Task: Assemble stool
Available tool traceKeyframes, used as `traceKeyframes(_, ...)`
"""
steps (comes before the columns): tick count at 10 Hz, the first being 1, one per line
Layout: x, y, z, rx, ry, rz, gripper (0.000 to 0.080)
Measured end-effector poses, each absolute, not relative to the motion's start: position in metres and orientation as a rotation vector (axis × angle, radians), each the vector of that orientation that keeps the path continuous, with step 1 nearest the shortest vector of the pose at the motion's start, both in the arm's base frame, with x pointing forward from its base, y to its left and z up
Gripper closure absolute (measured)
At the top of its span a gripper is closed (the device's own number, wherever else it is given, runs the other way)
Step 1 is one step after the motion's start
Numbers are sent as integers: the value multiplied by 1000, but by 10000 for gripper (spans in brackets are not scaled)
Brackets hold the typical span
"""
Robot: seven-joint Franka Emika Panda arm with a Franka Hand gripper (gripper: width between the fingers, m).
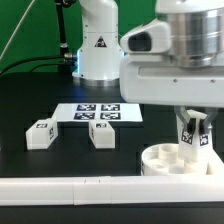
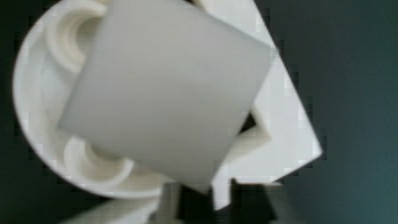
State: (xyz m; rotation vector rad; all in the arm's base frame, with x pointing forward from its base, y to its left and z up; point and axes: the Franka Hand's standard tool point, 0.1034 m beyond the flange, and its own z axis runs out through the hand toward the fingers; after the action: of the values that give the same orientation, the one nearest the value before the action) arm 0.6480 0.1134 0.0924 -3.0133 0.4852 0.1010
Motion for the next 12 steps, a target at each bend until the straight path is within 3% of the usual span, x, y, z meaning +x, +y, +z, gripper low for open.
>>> traceKeyframes(2, 644, 120, 98, -3043, 211, 54, 430)
traceKeyframes(3, 645, 119, 96, -3048, 137, 53, 430)
traceKeyframes(4, 645, 118, 96, -3050, 23, 49, 249)
traceKeyframes(5, 644, 118, 96, -3049, -40, 46, 176)
traceKeyframes(8, 621, 114, 76, -3005, -477, 89, 155)
traceKeyframes(12, 612, 114, 69, -3003, -485, 118, 151)
